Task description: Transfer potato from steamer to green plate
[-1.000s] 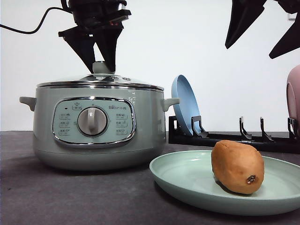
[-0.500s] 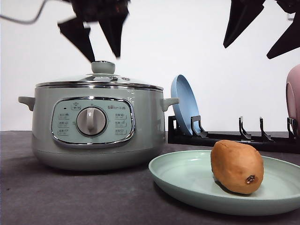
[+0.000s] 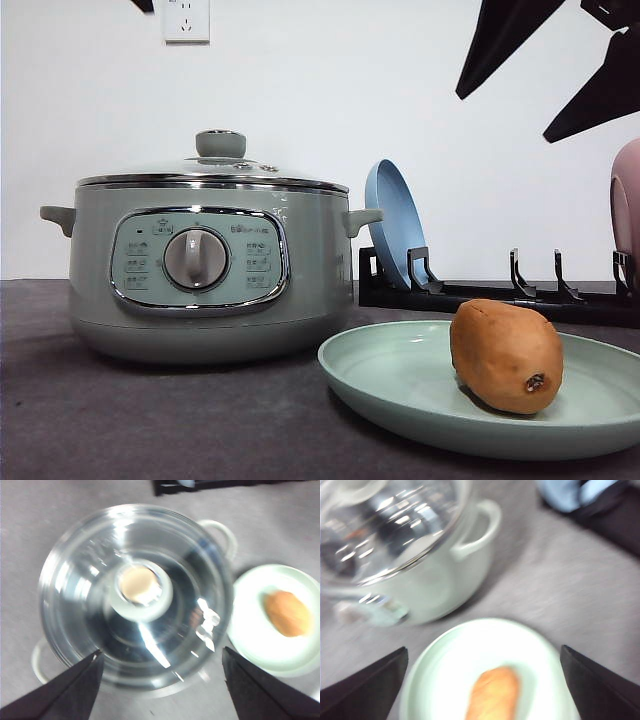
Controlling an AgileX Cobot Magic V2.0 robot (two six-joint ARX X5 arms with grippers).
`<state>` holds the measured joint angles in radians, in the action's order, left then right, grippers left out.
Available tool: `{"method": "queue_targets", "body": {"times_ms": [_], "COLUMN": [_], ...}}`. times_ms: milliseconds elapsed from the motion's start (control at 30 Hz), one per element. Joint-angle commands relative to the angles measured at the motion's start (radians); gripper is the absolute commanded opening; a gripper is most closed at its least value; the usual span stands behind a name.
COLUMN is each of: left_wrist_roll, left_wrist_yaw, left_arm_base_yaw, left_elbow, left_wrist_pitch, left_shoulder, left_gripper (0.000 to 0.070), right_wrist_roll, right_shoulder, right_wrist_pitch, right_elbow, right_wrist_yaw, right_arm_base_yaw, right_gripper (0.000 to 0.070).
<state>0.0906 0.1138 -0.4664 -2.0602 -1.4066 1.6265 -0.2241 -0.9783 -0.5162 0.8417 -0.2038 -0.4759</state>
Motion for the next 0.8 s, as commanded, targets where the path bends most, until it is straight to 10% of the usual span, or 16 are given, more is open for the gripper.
{"method": "queue_targets", "body": {"times_ms": [0, 233, 400, 500, 567, 767], "left_wrist_roll": [-0.002, -0.002, -0.002, -0.002, -0.002, -0.002], "left_wrist_yaw": [0.018, 0.056, 0.056, 0.056, 0.056, 0.056], "left_arm_base_yaw": [-0.006, -0.006, -0.006, -0.006, -0.006, -0.006], "left_elbow": [-0.026, -0.026, -0.026, -0.026, -0.026, -0.026], "left_wrist_pitch": [-0.009, -0.023, -0.029, -0.029, -0.029, -0.006], "left_shoulder": [-0.010, -0.046, -0.046, -0.046, -0.046, -0.046], "left_gripper": [0.0473, 0.0462, 0.0259, 0.0004, 0.0001, 0.0001], "right_wrist_roll": [0.008, 0.008, 0.008, 0.009, 0.014, 0.023], "right_shoulder": [-0.005, -0.005, -0.005, -0.005, -0.005, -0.005], "right_wrist_pitch": [-0.007, -0.040, -0.040, -0.040, -0.039, -0.038], "right_elbow": [0.017, 0.017, 0.017, 0.017, 0.017, 0.017], "right_wrist_yaw": [-0.040, -0.172, -0.174, -0.174, -0.173, -0.163], "right_arm_base_yaw": [-0.005, -0.004, -0.005, -0.005, -0.005, -0.005], "right_gripper": [0.0614, 0.0614, 0.0606, 0.0325, 0.0053, 0.0001]}}
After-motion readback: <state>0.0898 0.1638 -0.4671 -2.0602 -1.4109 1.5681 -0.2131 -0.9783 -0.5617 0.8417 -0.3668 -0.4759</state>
